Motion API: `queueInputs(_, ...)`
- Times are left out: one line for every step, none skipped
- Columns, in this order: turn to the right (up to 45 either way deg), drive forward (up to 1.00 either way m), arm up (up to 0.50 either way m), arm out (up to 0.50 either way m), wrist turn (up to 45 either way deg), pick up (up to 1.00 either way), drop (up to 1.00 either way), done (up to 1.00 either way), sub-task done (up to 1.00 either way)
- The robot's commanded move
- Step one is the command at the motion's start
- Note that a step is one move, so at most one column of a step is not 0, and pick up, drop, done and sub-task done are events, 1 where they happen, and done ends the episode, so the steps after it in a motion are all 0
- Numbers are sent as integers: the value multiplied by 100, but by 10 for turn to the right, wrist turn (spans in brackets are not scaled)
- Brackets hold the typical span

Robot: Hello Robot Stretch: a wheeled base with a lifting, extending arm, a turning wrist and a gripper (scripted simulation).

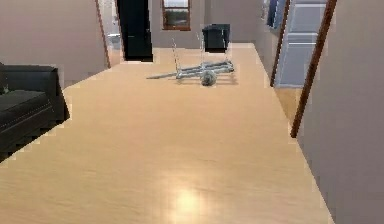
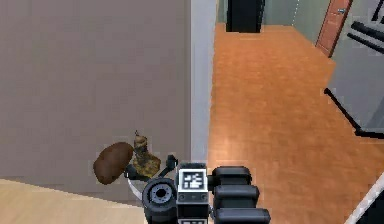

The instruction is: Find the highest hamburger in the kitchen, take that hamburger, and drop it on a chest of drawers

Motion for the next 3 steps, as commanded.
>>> queueInputs(-210, 0, 0, 0, 0, 0, 0, 0, 0)
queueInputs(0, 100, 0, 0, 0, 0, 0, 0, 0)
queueInputs(0, 100, 0, 0, 0, 0, 0, 0, 0)
